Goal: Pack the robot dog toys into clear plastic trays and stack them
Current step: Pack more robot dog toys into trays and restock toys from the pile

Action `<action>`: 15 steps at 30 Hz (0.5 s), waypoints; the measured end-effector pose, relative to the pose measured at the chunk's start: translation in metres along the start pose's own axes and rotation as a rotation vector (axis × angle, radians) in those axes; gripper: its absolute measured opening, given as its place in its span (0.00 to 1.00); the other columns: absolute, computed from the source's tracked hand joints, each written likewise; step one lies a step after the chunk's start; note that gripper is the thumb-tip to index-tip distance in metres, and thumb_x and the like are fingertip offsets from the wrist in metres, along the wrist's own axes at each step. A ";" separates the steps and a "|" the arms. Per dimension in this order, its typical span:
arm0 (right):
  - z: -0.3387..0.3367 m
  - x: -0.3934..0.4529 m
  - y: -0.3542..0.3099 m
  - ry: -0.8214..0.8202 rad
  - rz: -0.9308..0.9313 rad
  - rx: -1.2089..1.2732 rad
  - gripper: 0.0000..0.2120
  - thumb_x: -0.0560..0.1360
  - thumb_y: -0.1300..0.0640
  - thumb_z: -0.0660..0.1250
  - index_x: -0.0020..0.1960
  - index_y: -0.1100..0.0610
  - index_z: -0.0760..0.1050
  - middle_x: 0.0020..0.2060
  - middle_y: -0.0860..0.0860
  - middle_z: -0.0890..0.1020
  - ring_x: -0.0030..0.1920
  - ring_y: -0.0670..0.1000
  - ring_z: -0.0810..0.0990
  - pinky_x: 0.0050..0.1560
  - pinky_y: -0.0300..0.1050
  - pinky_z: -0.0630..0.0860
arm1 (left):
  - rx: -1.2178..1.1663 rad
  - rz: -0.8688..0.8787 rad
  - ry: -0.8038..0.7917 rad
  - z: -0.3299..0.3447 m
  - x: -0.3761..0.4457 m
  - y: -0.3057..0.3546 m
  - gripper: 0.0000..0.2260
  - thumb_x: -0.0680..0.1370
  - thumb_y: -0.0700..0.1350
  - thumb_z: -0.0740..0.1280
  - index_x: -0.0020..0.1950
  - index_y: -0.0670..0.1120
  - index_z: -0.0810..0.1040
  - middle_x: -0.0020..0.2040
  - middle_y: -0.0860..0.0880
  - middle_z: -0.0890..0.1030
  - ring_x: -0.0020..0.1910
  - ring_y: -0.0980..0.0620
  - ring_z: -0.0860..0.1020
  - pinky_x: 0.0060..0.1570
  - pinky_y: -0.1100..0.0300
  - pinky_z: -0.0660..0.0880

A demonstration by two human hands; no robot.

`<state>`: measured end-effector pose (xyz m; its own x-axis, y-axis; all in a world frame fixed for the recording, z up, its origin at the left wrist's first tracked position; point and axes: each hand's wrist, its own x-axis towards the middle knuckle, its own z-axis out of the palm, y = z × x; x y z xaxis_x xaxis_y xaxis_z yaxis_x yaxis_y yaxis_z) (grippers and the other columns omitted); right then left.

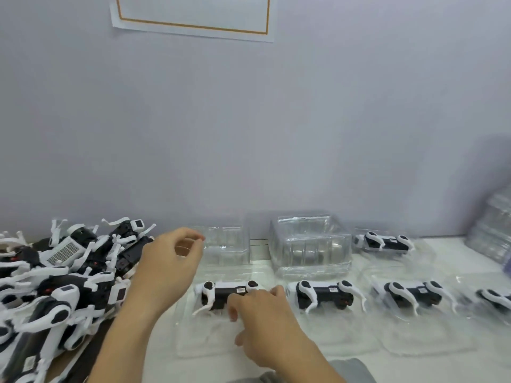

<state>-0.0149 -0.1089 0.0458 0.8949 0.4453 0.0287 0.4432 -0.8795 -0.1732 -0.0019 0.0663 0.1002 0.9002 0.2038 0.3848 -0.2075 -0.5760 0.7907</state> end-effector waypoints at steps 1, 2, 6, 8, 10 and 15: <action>0.002 -0.001 0.000 0.019 -0.018 0.013 0.12 0.73 0.62 0.67 0.53 0.51 0.71 0.43 0.48 0.75 0.54 0.55 0.74 0.52 0.52 0.58 | 0.012 0.015 -0.003 -0.001 -0.003 0.004 0.06 0.79 0.42 0.68 0.46 0.52 0.83 0.42 0.58 0.84 0.44 0.69 0.78 0.40 0.76 0.70; 0.003 -0.001 0.000 0.039 -0.032 0.026 0.12 0.72 0.63 0.66 0.52 0.51 0.71 0.43 0.48 0.76 0.53 0.55 0.74 0.52 0.52 0.58 | 0.023 0.026 0.005 -0.002 -0.007 0.007 0.07 0.79 0.42 0.68 0.46 0.52 0.83 0.42 0.58 0.83 0.45 0.67 0.79 0.42 0.74 0.71; 0.004 0.000 -0.006 0.130 -0.051 0.093 0.18 0.68 0.70 0.60 0.50 0.50 0.68 0.45 0.49 0.82 0.51 0.54 0.74 0.54 0.52 0.61 | 0.109 0.057 0.121 -0.007 -0.030 0.007 0.07 0.78 0.39 0.68 0.47 0.51 0.81 0.47 0.54 0.83 0.52 0.50 0.80 0.56 0.53 0.74; -0.001 0.000 -0.010 0.181 -0.050 0.156 0.21 0.64 0.71 0.57 0.49 0.48 0.67 0.45 0.47 0.83 0.51 0.52 0.75 0.54 0.51 0.61 | 0.150 0.082 0.276 -0.006 -0.044 0.000 0.06 0.78 0.38 0.68 0.50 0.47 0.82 0.50 0.49 0.82 0.56 0.43 0.77 0.60 0.51 0.70; -0.009 -0.002 -0.012 0.232 -0.058 0.227 0.22 0.63 0.71 0.56 0.48 0.48 0.66 0.44 0.45 0.81 0.51 0.49 0.76 0.54 0.49 0.61 | 0.184 0.079 0.487 -0.003 -0.058 -0.003 0.07 0.78 0.39 0.65 0.52 0.43 0.82 0.53 0.44 0.80 0.57 0.39 0.74 0.60 0.53 0.65; -0.037 -0.016 -0.007 0.373 -0.105 0.284 0.21 0.65 0.72 0.57 0.45 0.46 0.62 0.42 0.40 0.70 0.51 0.44 0.75 0.52 0.48 0.60 | 0.085 -0.032 0.792 0.022 -0.093 0.000 0.18 0.72 0.44 0.59 0.52 0.34 0.80 0.51 0.32 0.76 0.53 0.33 0.72 0.57 0.38 0.68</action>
<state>-0.0303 -0.1167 0.0833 0.8265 0.3929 0.4031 0.5471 -0.7290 -0.4113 -0.0770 0.0294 0.0541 0.3590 0.7052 0.6115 -0.1277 -0.6119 0.7806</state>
